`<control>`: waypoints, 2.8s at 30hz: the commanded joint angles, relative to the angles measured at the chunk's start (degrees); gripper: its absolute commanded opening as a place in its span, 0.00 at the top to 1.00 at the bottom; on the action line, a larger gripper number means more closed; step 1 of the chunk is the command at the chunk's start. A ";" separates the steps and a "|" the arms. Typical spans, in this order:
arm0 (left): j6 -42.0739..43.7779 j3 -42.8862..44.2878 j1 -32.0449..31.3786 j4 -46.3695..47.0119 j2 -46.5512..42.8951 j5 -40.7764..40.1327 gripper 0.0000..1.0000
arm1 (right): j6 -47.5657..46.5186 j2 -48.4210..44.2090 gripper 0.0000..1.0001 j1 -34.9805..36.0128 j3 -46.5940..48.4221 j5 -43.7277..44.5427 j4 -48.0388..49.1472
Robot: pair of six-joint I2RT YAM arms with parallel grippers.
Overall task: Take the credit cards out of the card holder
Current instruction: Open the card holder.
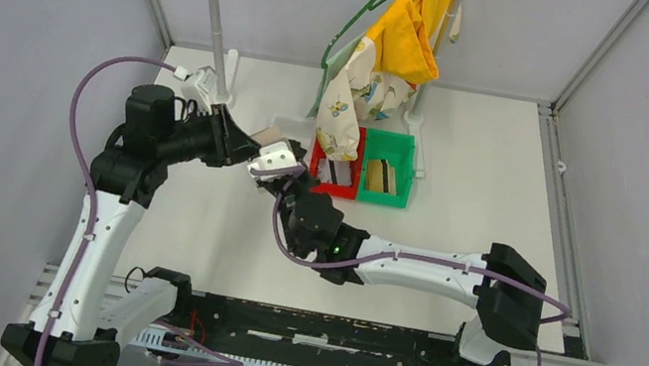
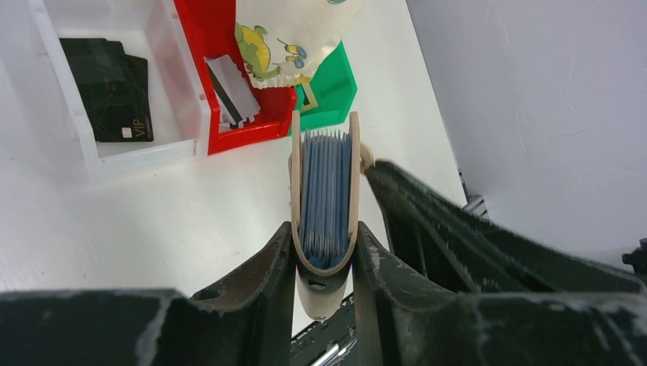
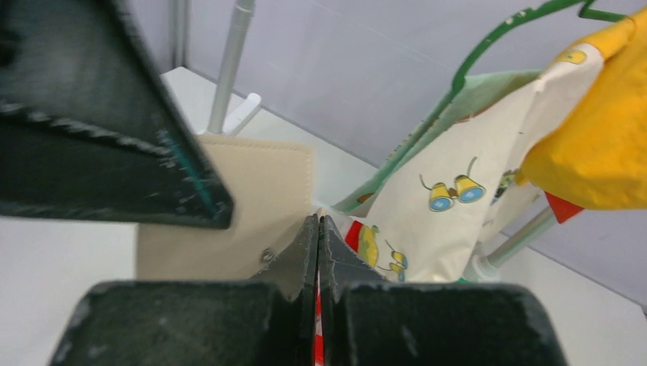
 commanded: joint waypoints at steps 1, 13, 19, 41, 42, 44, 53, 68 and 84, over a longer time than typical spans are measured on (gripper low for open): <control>-0.67 3.01 -0.38 0.58 -0.88 4.18 0.98 | -0.95 -2.13 1.00 -2.07 -1.01 4.58 5.23; 8.13 6.19 -0.28 0.07 -0.09 11.55 0.98 | 32.54 -16.03 0.62 -14.98 -6.10 -29.18 -19.36; 11.89 6.26 -0.31 0.61 0.03 20.42 0.98 | 41.18 -23.76 0.37 -22.88 -9.54 -48.93 -25.02; -4.10 4.85 -0.37 19.41 -1.88 28.00 0.98 | 69.42 -31.43 0.08 -24.96 -37.08 -67.06 32.73; -4.04 4.90 -0.40 19.41 -2.03 28.17 0.98 | 70.63 -30.56 0.07 -24.93 -36.85 -67.15 34.52; -4.04 4.91 -0.35 19.56 -2.34 28.54 0.98 | 71.79 -29.38 0.02 -24.71 -36.34 -67.18 37.08; -11.74 4.03 -0.36 27.52 -3.10 30.10 0.98 | 65.64 -25.09 0.02 -20.17 -29.85 -58.52 25.49; -14.46 5.17 -0.39 28.61 -5.68 33.32 0.98 | 73.31 -16.35 0.15 -19.48 -23.90 -61.89 43.97; -14.28 4.81 -0.35 28.55 -6.79 33.35 0.98 | 81.36 -15.52 0.68 -22.24 -24.82 -62.87 49.96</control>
